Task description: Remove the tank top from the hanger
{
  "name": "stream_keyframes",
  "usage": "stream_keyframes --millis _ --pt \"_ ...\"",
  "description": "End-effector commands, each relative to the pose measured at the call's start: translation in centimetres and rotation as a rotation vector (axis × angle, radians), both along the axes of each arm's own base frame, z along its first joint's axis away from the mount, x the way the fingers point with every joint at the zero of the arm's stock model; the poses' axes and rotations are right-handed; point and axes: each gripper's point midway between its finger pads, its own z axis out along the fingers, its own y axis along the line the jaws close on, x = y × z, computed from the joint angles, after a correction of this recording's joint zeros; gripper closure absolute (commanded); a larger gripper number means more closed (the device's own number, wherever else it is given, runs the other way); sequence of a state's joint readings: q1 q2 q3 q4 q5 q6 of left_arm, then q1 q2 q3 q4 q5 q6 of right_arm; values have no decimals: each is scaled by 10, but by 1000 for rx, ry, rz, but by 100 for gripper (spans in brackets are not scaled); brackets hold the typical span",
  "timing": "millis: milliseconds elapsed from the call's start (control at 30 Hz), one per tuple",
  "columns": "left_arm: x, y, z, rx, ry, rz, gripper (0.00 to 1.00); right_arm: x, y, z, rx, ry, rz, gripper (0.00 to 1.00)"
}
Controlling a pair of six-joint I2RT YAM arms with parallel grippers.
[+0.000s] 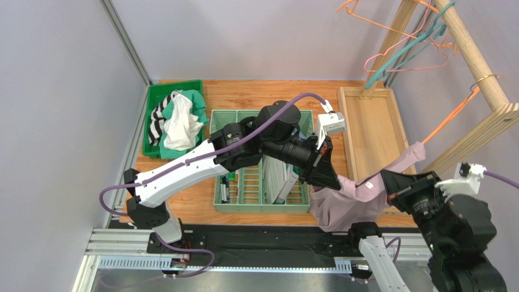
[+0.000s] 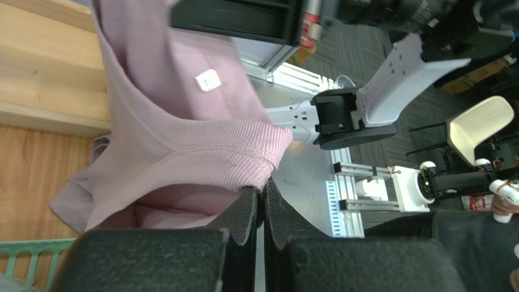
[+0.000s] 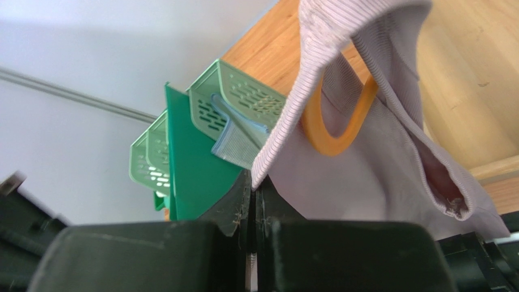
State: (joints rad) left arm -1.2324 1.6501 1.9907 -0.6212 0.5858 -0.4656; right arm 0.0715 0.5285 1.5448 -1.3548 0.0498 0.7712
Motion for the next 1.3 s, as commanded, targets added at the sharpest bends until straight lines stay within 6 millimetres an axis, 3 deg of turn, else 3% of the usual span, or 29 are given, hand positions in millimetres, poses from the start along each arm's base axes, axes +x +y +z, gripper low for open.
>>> stream_keyframes --millis 0,100,233,467,633,733,833,967,1033,1167,1267 --pt "23 -3 -1 12 2 86 100 -63 11 -65 19 230 82 100" --pt "49 -1 -5 30 36 166 100 -74 12 -58 -27 146 127 100" --pt "64 -2 4 8 35 194 100 -89 28 -61 -16 39 231 100" --pt "59 -15 23 -49 64 138 100 -97 77 -27 -15 -160 562 100" --pt "60 -21 31 -81 72 134 100 -105 108 -28 34 -160 806 100" --pt "60 -22 25 -65 87 134 100 -113 123 -27 57 -166 939 100" --pt "62 -21 15 -45 95 155 100 -112 123 -37 63 -136 953 100" --pt "63 -19 10 -40 109 171 100 -108 106 -71 -16 -67 820 100" --pt "62 -20 8 -33 116 171 100 -108 102 -74 -28 -68 788 100" --pt "62 -21 14 -49 108 161 100 -94 96 -55 -67 -94 739 100" --pt "64 -26 19 -61 107 158 100 -70 91 -36 -75 -78 691 100"
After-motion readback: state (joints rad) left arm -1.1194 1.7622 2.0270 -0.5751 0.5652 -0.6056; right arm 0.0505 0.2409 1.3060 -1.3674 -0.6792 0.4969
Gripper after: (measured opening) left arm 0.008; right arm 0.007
